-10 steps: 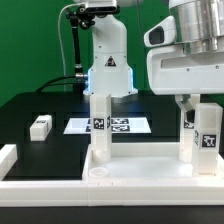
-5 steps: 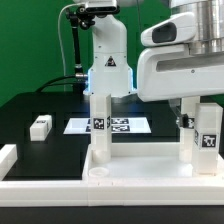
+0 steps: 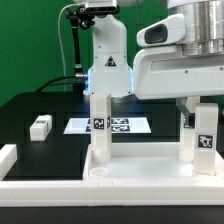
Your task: Assemble desk
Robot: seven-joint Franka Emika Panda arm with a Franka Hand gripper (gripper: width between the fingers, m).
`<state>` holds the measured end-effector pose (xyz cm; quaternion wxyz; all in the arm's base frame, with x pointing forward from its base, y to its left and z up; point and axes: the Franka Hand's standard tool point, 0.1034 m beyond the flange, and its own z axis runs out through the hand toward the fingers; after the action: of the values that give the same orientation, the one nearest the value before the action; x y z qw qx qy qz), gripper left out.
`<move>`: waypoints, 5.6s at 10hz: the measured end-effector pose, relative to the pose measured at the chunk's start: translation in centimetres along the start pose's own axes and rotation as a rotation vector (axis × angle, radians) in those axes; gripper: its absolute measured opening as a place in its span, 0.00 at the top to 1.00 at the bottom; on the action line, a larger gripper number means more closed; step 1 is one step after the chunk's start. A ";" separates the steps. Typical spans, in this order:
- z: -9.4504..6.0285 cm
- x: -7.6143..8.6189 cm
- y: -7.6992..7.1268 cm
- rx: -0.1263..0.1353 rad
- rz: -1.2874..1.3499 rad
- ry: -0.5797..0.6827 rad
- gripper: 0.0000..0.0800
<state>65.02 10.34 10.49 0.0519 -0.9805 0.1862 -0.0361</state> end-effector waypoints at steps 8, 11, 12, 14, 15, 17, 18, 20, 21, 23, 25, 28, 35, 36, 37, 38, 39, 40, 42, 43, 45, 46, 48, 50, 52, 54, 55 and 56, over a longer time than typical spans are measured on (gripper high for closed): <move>-0.1 -0.1 0.5 0.035 0.892 -0.123 0.60; -0.3 0.2 0.5 0.066 0.376 -0.092 0.23; -0.3 0.2 0.6 0.064 0.342 -0.090 0.20; -0.2 0.4 1.0 0.050 0.098 -0.066 0.19; 0.0 0.6 1.1 0.035 -0.149 -0.031 0.19; -0.7 0.9 -0.2 0.022 -0.562 -0.018 0.19; -0.4 0.5 -1.0 0.025 -0.562 0.001 0.19; -0.4 0.7 -0.5 0.023 -0.528 -0.001 0.37; -0.3 0.7 -0.5 0.024 -0.469 -0.001 0.37; -0.3 0.9 -0.1 0.018 -0.306 -0.002 0.58; -0.3 0.8 0.0 -0.010 -0.027 0.001 0.64; -0.5 0.0 0.1 -0.004 0.632 -0.084 0.64; -0.3 0.2 0.5 0.005 0.890 -0.101 0.64; -0.4 -0.1 0.0 0.004 0.655 -0.096 0.40; -0.4 -0.2 -0.6 0.018 0.393 -0.108 0.24; -0.4 -0.2 -0.6 0.023 0.328 -0.106 0.24; -0.4 -0.1 -0.5 0.024 0.287 -0.105 0.20; -0.4 -0.1 -0.4 0.022 0.182 -0.101 0.20; -0.3 0.1 -0.2 0.016 -0.002 -0.088 0.19; -0.2 0.1 -0.5 0.006 -0.203 -0.060 0.19; 0.3 -0.6 -0.4 -0.012 -0.563 -0.093 0.19; 0.3 -0.5 -0.4 -0.013 -0.523 -0.087 0.19; 0.3 -0.5 -0.3 -0.015 -0.503 -0.087 0.56; 0.3 -0.3 0.0 -0.025 -0.388 -0.084 0.64; 0.3 -0.3 0.0 -0.040 -0.077 -0.073 0.64; 0.4 -0.5 -0.2 -0.059 0.288 -0.064 0.64; 0.4 -0.4 -0.2 -0.059 0.472 -0.061 0.64; 0.4 0.1 0.1 -0.030 0.595 -0.063 0.64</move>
Offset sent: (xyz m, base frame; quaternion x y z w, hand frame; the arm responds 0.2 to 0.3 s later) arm 0.0186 -0.0001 0.0069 0.1474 -0.1137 0.4748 0.8602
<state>65.10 10.25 10.13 0.0514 -0.8841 0.4642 0.0139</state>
